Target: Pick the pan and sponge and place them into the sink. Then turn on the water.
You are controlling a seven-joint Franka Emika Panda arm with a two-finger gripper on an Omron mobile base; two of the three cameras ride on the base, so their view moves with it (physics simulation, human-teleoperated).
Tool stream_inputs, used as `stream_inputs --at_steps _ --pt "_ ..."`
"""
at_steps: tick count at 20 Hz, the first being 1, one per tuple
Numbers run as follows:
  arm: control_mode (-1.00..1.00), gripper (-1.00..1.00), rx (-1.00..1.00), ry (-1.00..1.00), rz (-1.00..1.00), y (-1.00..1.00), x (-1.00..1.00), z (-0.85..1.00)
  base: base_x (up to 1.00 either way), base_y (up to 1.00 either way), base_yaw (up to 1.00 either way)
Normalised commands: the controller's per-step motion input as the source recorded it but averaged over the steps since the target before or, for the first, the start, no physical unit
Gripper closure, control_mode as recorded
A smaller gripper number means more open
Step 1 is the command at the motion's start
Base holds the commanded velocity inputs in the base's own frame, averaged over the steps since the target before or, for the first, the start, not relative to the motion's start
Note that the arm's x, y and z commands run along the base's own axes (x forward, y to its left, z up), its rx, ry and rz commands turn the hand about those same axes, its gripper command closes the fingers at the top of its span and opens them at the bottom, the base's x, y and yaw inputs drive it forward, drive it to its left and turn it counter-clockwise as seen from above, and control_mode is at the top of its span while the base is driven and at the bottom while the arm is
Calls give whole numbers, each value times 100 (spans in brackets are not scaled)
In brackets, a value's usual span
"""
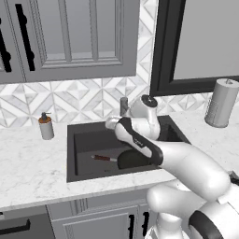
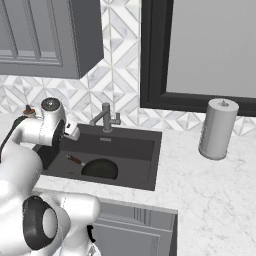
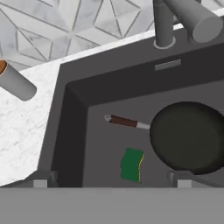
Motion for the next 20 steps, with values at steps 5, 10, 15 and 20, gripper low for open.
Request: stream_inputs --at_steps 5,10,15,20 --pt "-100 -100 1 0 -7 -91 -1 5 0 0 0" --pt "-100 -100 9 0 -6 -100 0 0 0 0 0" --pt "-100 -100 13 0 -1 -95 0 0 0 0 0" --pt "-100 -100 9 0 0 -46 2 0 0 0 0"
